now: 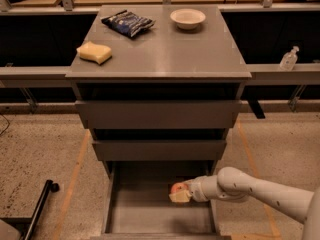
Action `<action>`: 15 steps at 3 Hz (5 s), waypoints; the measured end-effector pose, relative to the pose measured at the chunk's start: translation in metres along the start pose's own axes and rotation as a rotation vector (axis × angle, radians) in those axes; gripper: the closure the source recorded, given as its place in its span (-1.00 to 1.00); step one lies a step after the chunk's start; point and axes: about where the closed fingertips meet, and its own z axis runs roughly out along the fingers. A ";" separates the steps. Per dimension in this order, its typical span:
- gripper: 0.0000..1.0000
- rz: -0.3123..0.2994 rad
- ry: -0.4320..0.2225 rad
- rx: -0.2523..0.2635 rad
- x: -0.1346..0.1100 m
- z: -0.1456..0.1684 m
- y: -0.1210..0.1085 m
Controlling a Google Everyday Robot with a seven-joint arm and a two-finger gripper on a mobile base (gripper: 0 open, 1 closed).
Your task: Place apple into bottom drawer
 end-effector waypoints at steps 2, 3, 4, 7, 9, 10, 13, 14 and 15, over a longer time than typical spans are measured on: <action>1.00 0.051 -0.008 0.030 0.013 0.021 -0.020; 1.00 0.065 -0.031 0.031 0.019 0.033 -0.024; 1.00 0.050 -0.041 0.019 0.031 0.066 -0.032; 1.00 -0.059 -0.012 0.044 0.055 0.133 -0.028; 1.00 -0.109 -0.026 0.043 0.083 0.174 -0.038; 0.66 -0.096 -0.037 0.039 0.094 0.190 -0.048; -0.74 -0.076 -0.043 0.043 0.107 0.208 -0.062; -1.00 -0.076 -0.043 0.040 0.107 0.210 -0.061; -1.00 -0.076 -0.043 0.040 0.107 0.210 -0.061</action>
Offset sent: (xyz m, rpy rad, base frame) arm 0.0099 -0.0026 -0.0261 -0.0014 0.0171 -0.0497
